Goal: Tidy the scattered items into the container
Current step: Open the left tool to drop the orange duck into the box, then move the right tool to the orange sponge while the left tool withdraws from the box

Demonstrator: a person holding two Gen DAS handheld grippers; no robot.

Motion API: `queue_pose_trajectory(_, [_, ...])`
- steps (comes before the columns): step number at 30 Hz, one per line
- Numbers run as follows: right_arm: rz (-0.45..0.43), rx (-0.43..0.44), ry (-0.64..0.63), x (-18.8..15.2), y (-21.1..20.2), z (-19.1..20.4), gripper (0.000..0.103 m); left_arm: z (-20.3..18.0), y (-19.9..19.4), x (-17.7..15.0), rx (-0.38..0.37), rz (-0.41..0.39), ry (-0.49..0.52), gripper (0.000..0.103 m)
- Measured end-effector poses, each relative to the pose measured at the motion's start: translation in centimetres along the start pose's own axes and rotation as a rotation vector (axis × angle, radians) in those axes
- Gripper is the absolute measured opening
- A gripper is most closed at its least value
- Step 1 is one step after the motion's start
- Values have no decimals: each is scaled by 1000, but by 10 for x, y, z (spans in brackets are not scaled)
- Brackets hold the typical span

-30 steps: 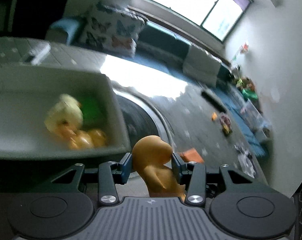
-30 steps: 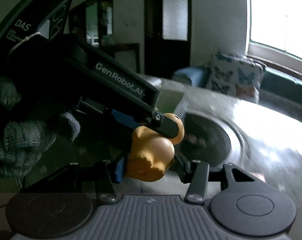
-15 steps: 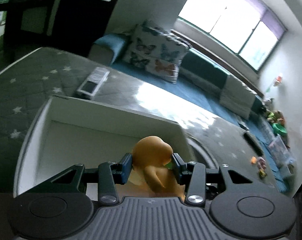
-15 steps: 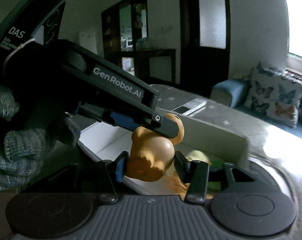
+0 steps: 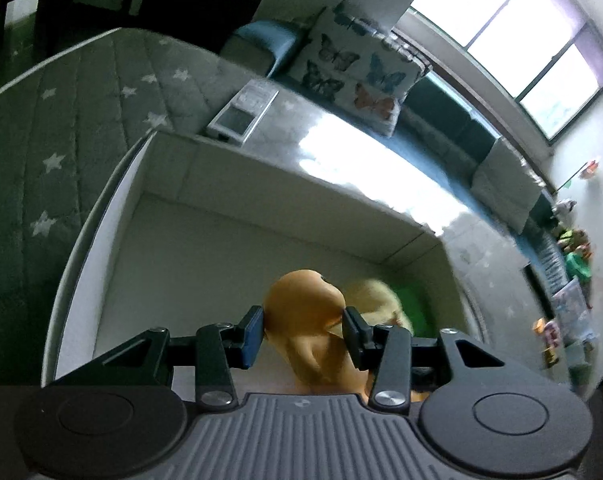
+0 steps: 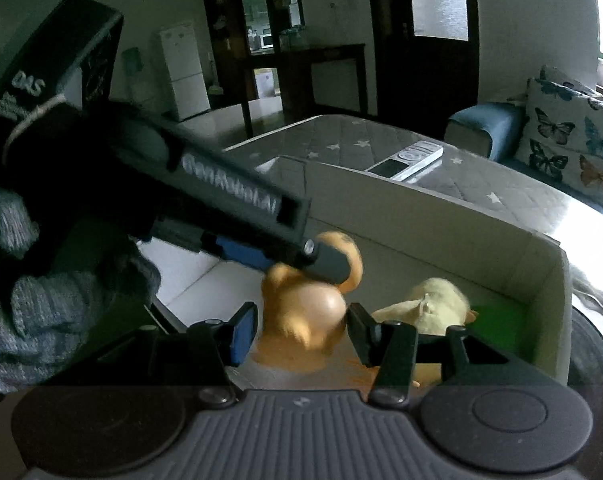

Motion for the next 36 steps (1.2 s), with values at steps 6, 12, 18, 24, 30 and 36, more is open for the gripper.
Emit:
queue_pose_trajectory(6, [-21, -2, 8, 0, -9, 5, 51, -4, -7, -5, -1, -18, 12, 42])
queue_pose_trajectory(12, [-63, -31, 0, 0, -29, 5, 52, -19, -21, -12, 29, -50, 64, 42])
queue_pose_trajectory(18, [-104, -79, 4, -10, -58, 1, 63, -36, -37, -25, 55, -92, 94, 42])
queue_pose_trajectory(24, [-135, -144, 6, -31, -91, -6, 69, -60, -47, -47, 44, -102, 124, 42])
queue_pose_trajectory(30, [-144, -191, 59, -61, -121, -19, 74, -93, -52, -75, 11, -91, 188, 42])
queue_pose_trajectory(36, [-114, -278, 99, -97, -144, -42, 82, -120, -45, -103, -22, -65, 212, 42])
Point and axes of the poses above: each gripper's, at about its wrist camera, not at the fingertips, and y roughly the way its jaws point, z to its left, x to its top, the point moved 5 cm from there along y, roughly the way its jaws point, and after that the axes turned 2 degrees about -x, right-handed, at the moved point
